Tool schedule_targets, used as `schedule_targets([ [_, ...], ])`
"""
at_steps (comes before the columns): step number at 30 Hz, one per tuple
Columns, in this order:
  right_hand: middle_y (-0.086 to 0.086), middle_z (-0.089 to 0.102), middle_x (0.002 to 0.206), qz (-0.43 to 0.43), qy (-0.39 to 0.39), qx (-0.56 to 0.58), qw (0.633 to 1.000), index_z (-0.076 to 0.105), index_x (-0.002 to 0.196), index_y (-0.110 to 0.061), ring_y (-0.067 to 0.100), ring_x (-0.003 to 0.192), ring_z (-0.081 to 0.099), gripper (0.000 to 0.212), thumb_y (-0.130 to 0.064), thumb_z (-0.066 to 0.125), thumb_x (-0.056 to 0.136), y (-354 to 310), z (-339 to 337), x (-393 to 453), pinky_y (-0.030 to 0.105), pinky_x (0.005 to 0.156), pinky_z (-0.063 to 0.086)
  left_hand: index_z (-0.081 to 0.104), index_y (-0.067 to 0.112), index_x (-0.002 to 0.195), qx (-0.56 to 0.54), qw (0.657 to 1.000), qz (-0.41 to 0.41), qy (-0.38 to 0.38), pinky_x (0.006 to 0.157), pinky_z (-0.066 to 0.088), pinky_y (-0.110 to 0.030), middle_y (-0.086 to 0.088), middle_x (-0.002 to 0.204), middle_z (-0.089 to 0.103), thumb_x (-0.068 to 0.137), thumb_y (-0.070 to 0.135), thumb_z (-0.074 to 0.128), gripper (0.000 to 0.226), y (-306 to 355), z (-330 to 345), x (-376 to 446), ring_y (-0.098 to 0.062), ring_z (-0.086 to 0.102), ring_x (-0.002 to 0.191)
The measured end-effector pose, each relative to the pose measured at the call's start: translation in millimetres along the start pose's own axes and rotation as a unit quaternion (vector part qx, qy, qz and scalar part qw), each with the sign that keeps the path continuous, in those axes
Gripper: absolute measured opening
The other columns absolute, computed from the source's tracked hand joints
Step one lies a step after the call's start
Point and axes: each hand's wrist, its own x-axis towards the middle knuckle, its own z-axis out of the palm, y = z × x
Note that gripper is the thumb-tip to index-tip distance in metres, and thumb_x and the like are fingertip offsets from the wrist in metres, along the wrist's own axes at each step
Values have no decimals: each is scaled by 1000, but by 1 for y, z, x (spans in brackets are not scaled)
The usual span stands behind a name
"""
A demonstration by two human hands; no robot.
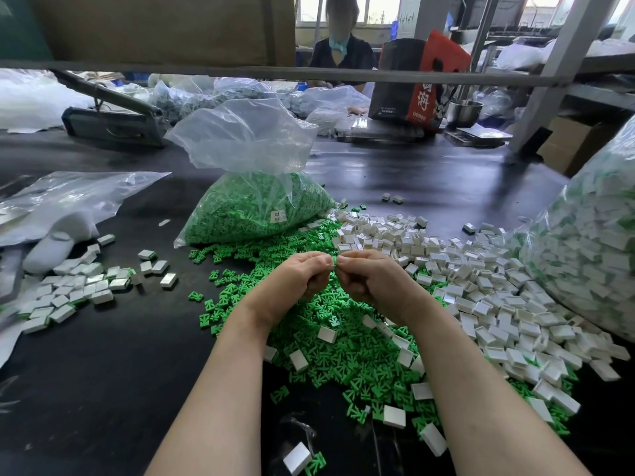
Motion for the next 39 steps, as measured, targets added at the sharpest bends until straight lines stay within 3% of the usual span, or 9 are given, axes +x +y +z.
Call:
schedule_targets([
  [5,0,31,56,9,-27,22,999,46,65,-13,12,49,24,35,-14,42,100,3,-3,-1,23,47,20,41,21,66,-11,1000,-11,-20,44,18,-19,10,55,34,103,18,38,38,-1,1,1,-7,23,48],
  [11,-7,42,57,4,-55,38,998,50,67,-15,8,50,28,26,-22,51,92,3,-6,-3,21,48,23,46,22,69,-12,999,-17,-38,44,21,-16,11,56,36,104,16,36,37,-1,1,0,-5,26,49],
  [16,-7,46,61,11,-62,34,997,52,72,-15,7,52,31,30,-12,45,101,3,-7,-4,17,49,26,48,23,70,-7,999,-16,-48,45,22,-16,10,57,36,104,16,37,37,-2,-1,0,-5,27,50],
  [20,-9,45,59,5,-59,23,998,51,72,-15,6,51,31,30,-11,44,101,2,-6,-4,16,49,26,61,30,67,-15,998,-15,-55,45,28,-13,11,59,37,104,15,38,46,-1,-2,-2,-2,30,50],
  [25,-11,42,58,-1,-63,-8,998,51,87,-6,2,50,32,18,-11,43,102,2,-7,-4,14,49,29,46,20,76,26,998,-23,-43,45,25,-16,10,60,37,105,17,39,30,-1,-2,-2,-4,28,51],
  [33,-11,42,60,-4,-80,-5,997,49,81,-12,5,52,30,22,-11,43,101,4,-9,-4,17,50,25,51,25,73,-2,998,-20,-61,45,26,-14,11,61,38,95,27,45,23,-1,-3,-2,-3,29,51],
  [39,-7,38,61,2,-98,4,995,52,95,-7,7,52,26,11,-17,48,97,4,-12,-3,21,49,19,57,28,69,-12,996,-24,-80,48,22,-19,12,60,37,91,30,48,24,0,-3,-2,-4,28,52],
])
